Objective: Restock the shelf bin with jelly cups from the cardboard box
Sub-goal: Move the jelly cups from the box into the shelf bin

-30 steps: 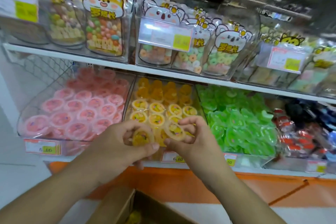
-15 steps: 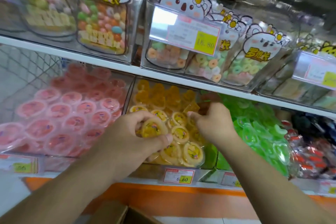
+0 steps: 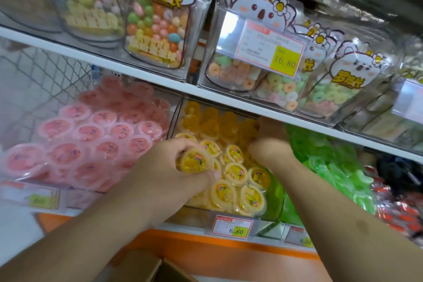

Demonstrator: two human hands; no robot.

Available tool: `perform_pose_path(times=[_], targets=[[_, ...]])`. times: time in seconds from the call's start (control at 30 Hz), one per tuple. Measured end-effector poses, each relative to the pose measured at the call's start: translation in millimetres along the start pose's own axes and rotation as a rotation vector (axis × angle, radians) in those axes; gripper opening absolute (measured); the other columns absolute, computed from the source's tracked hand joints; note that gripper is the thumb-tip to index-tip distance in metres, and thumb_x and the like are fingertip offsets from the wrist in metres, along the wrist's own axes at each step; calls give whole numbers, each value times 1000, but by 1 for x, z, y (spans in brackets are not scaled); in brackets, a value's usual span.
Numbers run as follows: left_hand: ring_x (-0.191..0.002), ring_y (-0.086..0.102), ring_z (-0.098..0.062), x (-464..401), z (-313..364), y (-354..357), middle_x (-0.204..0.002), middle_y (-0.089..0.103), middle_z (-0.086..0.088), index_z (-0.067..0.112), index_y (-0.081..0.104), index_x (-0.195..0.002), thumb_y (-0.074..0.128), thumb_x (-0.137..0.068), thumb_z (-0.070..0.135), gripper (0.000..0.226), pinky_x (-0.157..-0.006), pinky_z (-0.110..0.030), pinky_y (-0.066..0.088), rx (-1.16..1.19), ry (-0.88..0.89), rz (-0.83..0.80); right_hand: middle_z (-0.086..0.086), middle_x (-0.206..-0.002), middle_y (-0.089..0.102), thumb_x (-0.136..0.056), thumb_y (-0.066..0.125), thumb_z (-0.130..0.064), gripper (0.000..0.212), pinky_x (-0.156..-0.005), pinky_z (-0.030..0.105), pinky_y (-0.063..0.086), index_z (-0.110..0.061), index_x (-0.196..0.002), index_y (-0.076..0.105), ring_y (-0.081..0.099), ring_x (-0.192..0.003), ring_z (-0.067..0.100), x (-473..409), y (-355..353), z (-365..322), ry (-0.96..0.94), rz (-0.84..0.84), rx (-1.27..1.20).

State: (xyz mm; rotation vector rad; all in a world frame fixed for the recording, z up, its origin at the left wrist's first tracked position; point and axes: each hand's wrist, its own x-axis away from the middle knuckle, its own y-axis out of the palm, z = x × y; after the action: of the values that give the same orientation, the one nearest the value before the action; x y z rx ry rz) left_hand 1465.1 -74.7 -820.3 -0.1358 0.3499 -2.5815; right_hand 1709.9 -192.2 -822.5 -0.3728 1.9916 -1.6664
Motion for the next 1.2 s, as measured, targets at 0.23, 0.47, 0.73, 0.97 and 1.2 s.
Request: perform_pose_path(times=[0.23, 0.47, 0.73, 0.97, 1.2], targets=[[-64, 72, -5, 0, 0, 3, -92, 75, 22, 42, 70, -102, 84, -74, 54, 34, -74, -33, 59, -33, -11, 3, 18, -126, 68, -92, 62, -22, 27, -100, 39, 47, -13, -116, 68, 61, -119, 39, 10, -7, -2, -45, 49, 16], [-73, 78, -16, 4, 7, 2, -86, 80, 7, 34, 73, -109, 84, -80, 41, 31, -83, -44, 63, 170, -24, -38, -2, -110, 73, -88, 70, -6, 39, -89, 37, 57, -23, -123, 68, 69, -103, 21, 77, -23, -10, -97, 64, -414], [-104, 75, -30, 15, 11, 0, -106, 79, -10, 17, 78, -113, 60, -104, 39, 30, -95, -49, 59, 365, -36, -251, -5, -105, 73, -85, 84, -12, 34, -88, 45, 56, -28, -114, 75, 64, -94, 11, 144, -27, -35, -212, -136, -1072], [-104, 76, -20, 26, 15, -3, -107, 80, -1, 31, 78, -109, 48, -106, 47, 34, -100, -51, 57, 359, -35, -301, 7, -108, 73, -84, 84, -7, 36, -88, 49, 54, -23, -115, 77, 60, -87, 19, 148, -29, -45, -185, -99, -1240], [-94, 60, 9, 10, -3, -20, -111, 67, 19, 39, 62, -121, 54, -101, 47, 24, -71, -7, 45, -258, 139, 137, 10, -95, 70, -80, 89, -6, 32, -78, 31, 60, -14, -102, 68, 63, -76, 11, 107, -18, -74, 0, 18, -1106]])
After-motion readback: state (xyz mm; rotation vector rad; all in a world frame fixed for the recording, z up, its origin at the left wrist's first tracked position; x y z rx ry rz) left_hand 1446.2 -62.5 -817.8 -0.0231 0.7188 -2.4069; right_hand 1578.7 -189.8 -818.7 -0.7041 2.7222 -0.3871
